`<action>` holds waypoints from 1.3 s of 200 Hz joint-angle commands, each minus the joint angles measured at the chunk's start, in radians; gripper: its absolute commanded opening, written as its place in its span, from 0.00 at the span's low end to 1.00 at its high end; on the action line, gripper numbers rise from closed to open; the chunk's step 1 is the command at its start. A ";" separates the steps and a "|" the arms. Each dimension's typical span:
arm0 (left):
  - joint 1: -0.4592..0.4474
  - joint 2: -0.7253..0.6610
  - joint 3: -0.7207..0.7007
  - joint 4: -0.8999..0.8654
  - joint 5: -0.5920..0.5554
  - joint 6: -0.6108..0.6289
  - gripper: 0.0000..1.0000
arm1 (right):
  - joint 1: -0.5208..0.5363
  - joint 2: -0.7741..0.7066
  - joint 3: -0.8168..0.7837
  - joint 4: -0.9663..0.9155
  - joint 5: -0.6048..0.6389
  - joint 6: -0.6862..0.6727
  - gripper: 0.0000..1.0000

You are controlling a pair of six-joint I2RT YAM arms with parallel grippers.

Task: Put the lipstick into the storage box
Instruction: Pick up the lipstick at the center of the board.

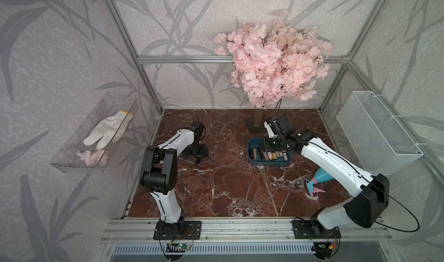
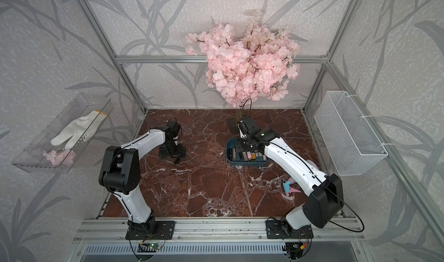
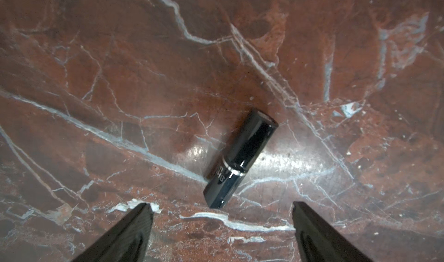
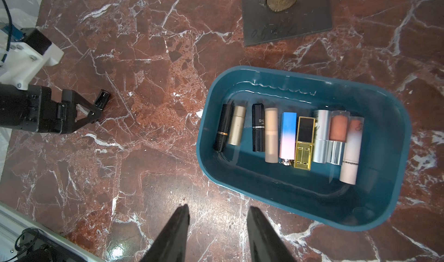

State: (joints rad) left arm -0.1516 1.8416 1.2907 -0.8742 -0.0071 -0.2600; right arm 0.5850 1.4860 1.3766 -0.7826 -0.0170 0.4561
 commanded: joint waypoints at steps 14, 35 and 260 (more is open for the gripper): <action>0.015 0.054 0.043 0.012 0.019 0.028 0.88 | -0.006 -0.002 0.009 -0.017 0.012 0.003 0.44; 0.019 0.086 0.063 0.015 0.033 0.023 0.84 | -0.007 0.008 0.021 -0.027 0.015 0.000 0.44; 0.023 0.090 0.004 0.049 0.058 -0.004 0.18 | -0.010 0.040 0.025 -0.004 -0.011 0.019 0.45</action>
State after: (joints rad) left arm -0.1345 1.9591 1.3277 -0.8204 0.0368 -0.2611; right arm 0.5804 1.5394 1.3945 -0.7891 -0.0265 0.4679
